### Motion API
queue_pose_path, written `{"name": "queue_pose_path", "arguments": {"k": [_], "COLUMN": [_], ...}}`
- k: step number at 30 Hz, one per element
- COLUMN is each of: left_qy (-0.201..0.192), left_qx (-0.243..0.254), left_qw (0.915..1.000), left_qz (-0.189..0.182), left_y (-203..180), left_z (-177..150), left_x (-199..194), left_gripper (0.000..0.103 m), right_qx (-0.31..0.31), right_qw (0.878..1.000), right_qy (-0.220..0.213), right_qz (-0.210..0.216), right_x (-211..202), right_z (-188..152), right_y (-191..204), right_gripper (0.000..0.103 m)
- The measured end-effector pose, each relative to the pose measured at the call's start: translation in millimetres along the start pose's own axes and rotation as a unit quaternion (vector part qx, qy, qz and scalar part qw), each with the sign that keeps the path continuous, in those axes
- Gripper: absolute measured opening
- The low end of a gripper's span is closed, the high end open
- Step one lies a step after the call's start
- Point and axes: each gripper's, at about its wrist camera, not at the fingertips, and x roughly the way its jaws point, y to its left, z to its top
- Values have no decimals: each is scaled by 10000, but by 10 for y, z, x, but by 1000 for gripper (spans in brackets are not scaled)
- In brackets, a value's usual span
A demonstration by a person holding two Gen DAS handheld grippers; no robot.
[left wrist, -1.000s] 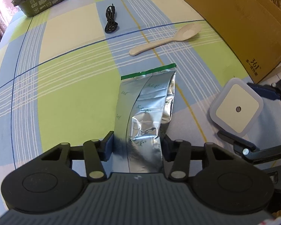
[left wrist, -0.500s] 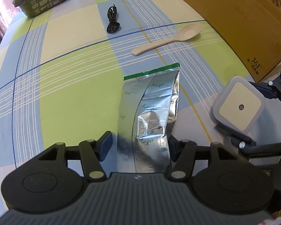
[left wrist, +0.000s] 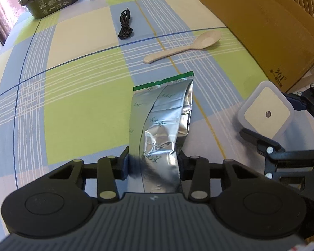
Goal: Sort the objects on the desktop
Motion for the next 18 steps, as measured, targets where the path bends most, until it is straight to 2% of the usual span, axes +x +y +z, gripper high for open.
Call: {"name": "queue_pose_path", "arguments": {"k": [7, 18], "left_qy": [-133, -419], "left_qx": [-154, -495], "left_qw": [9998, 9979], "left_qz": [-1, -1], "left_y": [-100, -321], "left_z": [-59, -193], "left_x": [-189, -569], "left_gripper": [36, 36], "right_qx": [1061, 1518], "right_qw": [9941, 9879], "right_qy": [55, -172], "right_qz": [208, 266], "right_x": [-196, -685], "right_z": [3, 31], "right_y": [-287, -445], "right_gripper": [62, 62]}}
